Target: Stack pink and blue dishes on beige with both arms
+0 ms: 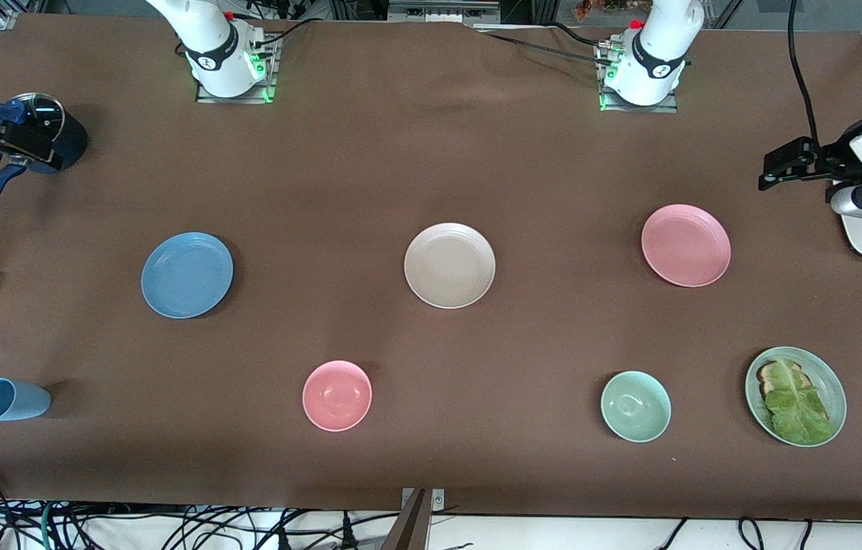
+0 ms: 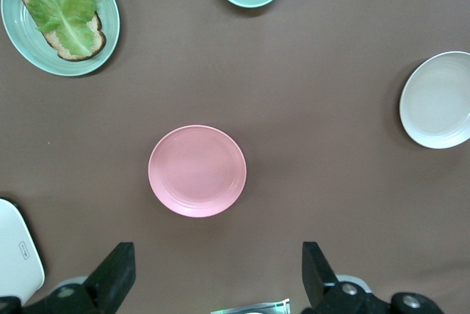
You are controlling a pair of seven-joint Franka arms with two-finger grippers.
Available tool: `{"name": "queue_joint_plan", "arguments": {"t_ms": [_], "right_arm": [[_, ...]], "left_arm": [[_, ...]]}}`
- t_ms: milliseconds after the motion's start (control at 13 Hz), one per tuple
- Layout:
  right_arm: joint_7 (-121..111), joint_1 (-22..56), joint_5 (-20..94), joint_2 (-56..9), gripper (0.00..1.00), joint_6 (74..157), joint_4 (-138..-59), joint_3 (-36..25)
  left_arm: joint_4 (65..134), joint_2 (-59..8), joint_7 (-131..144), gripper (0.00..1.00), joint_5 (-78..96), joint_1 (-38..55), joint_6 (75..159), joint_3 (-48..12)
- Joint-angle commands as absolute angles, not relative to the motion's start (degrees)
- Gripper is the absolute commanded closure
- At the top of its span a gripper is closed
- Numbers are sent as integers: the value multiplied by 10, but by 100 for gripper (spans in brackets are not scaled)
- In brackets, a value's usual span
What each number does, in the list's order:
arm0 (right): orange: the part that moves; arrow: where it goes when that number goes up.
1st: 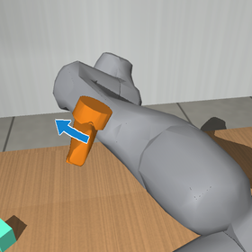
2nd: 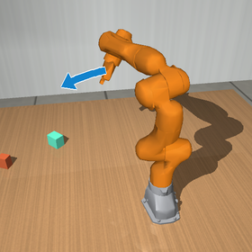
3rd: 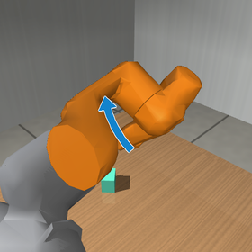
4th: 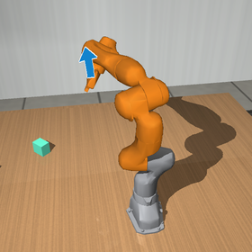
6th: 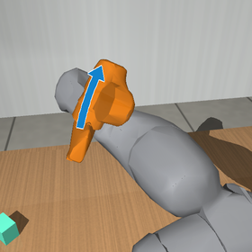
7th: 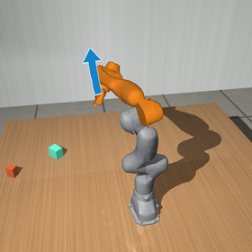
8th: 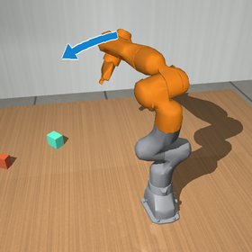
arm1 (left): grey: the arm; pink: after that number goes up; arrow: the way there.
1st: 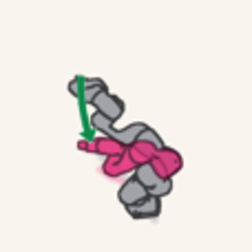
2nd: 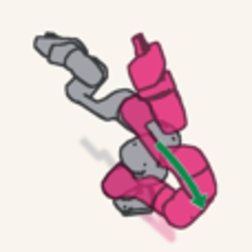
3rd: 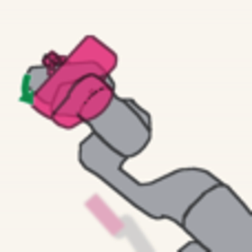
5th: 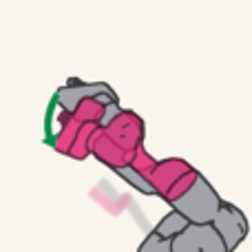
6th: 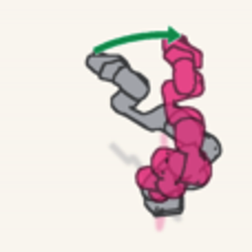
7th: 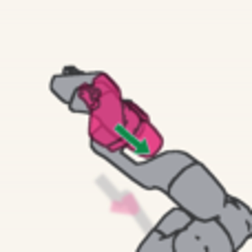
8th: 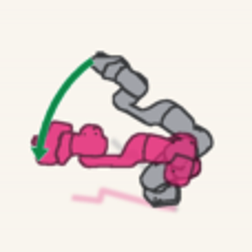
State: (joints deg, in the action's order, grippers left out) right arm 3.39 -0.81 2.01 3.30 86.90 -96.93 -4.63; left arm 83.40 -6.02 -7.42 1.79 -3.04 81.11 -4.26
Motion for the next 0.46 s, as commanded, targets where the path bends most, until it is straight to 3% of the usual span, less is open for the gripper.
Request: {"name": "queue_joint_plan", "arguments": {"t_ms": [0,385], "right_arm": [[25,-16,19,27,0,853,-955,-44],[25,-16,21,24,0,853,-955,-53]], "left_arm": [[838,-69,-69,0,50,-60,819,-41],[838,-104,-79,0,87,-76,818,-41]]}}
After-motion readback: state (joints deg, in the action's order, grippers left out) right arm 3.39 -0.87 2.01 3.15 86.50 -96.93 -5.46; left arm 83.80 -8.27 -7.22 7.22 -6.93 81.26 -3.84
